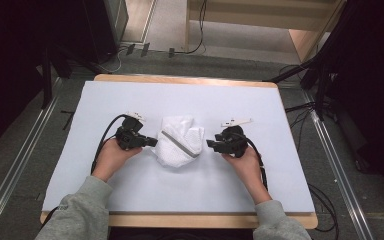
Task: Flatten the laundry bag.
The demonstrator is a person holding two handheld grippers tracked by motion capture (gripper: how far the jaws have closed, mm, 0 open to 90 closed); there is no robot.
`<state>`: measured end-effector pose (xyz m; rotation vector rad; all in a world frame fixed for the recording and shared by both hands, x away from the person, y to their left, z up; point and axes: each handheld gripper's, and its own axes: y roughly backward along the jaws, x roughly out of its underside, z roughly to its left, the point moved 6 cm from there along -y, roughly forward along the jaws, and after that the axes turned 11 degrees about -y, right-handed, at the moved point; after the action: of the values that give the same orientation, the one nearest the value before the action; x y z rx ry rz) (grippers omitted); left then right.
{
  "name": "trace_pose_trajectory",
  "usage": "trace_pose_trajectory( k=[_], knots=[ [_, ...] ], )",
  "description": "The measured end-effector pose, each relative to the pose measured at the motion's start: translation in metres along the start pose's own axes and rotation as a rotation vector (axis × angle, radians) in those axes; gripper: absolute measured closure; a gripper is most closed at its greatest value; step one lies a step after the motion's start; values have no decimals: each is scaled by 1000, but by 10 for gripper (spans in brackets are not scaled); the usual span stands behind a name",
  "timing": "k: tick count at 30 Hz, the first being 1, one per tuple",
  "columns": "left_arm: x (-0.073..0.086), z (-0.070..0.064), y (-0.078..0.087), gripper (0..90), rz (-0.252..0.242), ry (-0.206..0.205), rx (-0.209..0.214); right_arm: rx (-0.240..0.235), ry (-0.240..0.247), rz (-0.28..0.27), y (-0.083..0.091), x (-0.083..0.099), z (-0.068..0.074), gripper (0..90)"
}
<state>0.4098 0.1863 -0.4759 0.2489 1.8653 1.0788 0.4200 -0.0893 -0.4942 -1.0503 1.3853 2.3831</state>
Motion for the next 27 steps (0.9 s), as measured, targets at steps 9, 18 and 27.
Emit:
trace_pose_trajectory(
  k=[9,18,27],
  knots=[
    [7,0,21,900,-53,12,-15,-8,-7,-11,-8,-14,1,581],
    [21,-1,37,900,-67,23,-39,3,5,11,-23,-23,1,582],
    [37,2,55,900,-79,56,-81,11,3,16,-32,-28,-2,566]
  ],
)
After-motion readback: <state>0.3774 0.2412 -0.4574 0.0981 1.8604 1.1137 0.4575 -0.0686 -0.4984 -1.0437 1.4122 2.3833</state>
